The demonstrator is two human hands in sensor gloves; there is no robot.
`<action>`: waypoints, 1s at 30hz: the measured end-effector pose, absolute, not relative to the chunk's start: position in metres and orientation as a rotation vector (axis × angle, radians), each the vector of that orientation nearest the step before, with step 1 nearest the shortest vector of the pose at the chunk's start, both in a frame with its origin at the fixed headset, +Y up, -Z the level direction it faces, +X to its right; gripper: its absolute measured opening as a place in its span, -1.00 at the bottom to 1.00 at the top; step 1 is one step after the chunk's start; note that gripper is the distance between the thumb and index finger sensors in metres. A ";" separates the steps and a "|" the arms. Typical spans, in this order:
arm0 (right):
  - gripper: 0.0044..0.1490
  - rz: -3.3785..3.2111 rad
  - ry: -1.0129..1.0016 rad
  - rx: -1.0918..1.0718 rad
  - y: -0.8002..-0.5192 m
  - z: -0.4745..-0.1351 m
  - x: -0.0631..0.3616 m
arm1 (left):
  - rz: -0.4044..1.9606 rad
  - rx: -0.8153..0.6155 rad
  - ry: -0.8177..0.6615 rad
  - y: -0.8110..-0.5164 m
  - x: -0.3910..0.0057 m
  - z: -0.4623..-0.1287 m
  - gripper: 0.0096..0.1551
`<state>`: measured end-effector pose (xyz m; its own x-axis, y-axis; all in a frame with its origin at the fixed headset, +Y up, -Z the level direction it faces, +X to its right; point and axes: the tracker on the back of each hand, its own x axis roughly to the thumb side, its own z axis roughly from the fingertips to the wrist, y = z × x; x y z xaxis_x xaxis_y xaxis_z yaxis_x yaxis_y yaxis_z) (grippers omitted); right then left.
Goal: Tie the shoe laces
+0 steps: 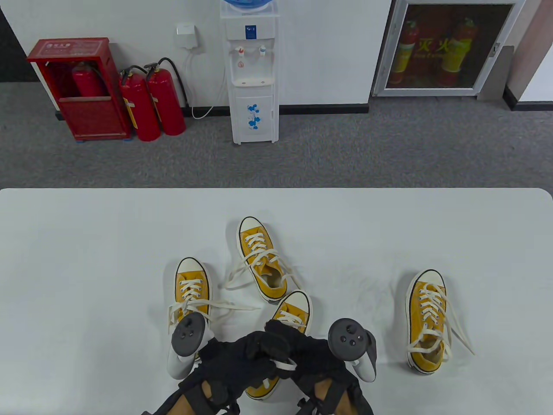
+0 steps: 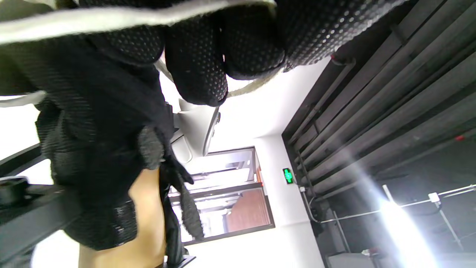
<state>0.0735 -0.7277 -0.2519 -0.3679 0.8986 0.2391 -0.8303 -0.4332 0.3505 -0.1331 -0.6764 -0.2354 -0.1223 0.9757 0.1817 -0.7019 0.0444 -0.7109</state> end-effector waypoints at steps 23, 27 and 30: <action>-0.48 1.858 0.271 0.440 -0.736 -0.255 0.086 | 1.430 -0.103 -0.304 -0.698 -0.195 -0.268 -0.49; -0.49 1.827 0.287 0.459 -0.736 -0.255 0.086 | 1.319 -0.043 -0.214 -0.702 -0.199 -0.269 -0.51; -0.49 1.786 0.294 0.464 -0.736 -0.254 0.086 | 1.213 -0.020 -0.178 -0.708 -0.198 -0.271 -0.51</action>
<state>0.0857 -0.7360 -0.2542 -0.2132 0.9644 0.1565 -0.8635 -0.2609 0.4316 -0.1984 -0.7083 -0.2713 0.3376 0.9328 0.1257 -0.9296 0.3514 -0.1108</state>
